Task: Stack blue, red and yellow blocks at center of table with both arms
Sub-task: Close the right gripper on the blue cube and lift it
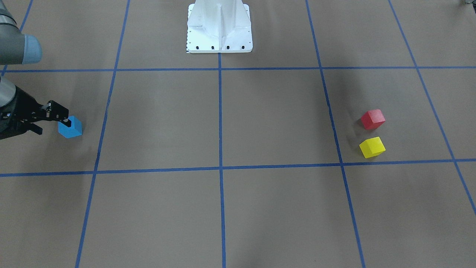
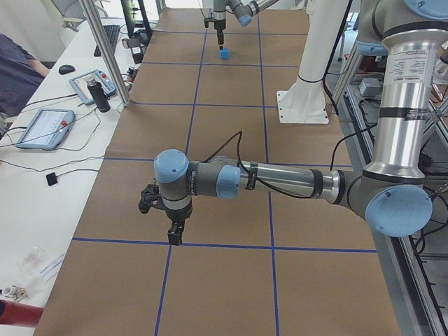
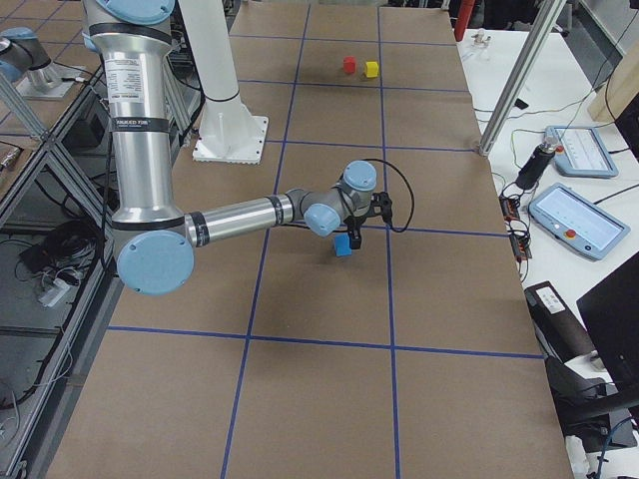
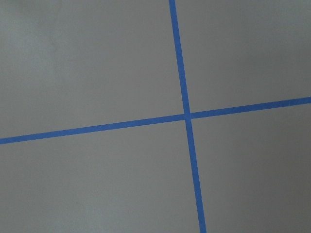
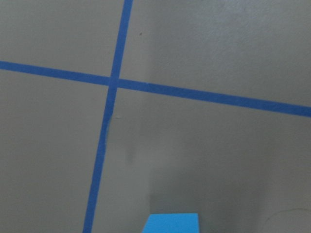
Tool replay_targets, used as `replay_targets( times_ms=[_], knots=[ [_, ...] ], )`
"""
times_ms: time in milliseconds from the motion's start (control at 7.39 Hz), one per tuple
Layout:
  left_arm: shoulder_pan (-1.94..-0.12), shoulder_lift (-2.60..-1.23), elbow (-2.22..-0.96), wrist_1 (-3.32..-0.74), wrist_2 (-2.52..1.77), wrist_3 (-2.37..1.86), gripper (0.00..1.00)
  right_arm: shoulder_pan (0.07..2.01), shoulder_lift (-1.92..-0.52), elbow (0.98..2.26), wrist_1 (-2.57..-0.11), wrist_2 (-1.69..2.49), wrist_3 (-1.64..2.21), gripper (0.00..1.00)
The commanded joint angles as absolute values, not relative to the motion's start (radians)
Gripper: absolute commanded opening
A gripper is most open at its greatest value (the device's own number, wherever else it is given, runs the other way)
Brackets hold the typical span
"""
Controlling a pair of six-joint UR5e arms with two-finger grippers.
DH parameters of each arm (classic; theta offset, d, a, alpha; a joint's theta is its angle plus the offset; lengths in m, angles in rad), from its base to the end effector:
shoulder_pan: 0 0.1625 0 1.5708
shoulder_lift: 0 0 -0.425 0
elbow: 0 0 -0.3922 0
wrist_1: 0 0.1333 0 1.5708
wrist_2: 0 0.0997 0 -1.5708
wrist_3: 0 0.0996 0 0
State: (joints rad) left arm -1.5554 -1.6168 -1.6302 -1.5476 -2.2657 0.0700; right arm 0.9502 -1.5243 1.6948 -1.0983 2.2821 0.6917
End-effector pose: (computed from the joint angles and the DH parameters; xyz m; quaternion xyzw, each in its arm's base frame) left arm -0.0616 -0.5162 0.6138 0.0479 0.3390 0.0541 0.9380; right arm -0.2534 -0.4719 0.5211 0.0332 -0.4425 -0.0783 0.8927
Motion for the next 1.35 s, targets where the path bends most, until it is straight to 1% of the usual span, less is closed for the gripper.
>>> replay_targets(
  times_ms=[0,406,541,676,947,1082,1217],
  knots=[
    [-1.555,-1.617,-1.629,-1.548,-2.266,0.071,1.00,0.911,-1.528,1.677,-1.100,2.270,0.690,0.96],
    [-1.555,-1.618,-1.629,-1.548,-2.266,0.071,1.00,0.891,-1.534,1.646,-1.100,2.257,0.666,0.92],
    [-1.555,-1.618,-1.629,-1.548,-2.266,0.071,1.00,0.893,-1.534,1.646,-1.101,2.261,0.663,0.55],
    [-1.555,-1.618,-1.631,-1.548,-2.266,0.071,1.00,0.896,-1.532,1.647,-1.100,2.258,0.663,0.01],
    [-1.555,-1.618,-1.631,-1.548,-2.266,0.072,1.00,0.923,-1.520,1.646,-1.111,2.266,0.663,0.00],
    [-1.555,-1.618,-1.634,-1.549,-2.266,0.072,1.00,0.955,-1.493,1.660,-1.141,2.293,0.664,0.00],
    [-1.555,-1.618,-1.632,-1.548,-2.266,0.074,1.00,0.992,-1.345,1.661,-1.333,2.340,0.663,0.00]
  ],
)
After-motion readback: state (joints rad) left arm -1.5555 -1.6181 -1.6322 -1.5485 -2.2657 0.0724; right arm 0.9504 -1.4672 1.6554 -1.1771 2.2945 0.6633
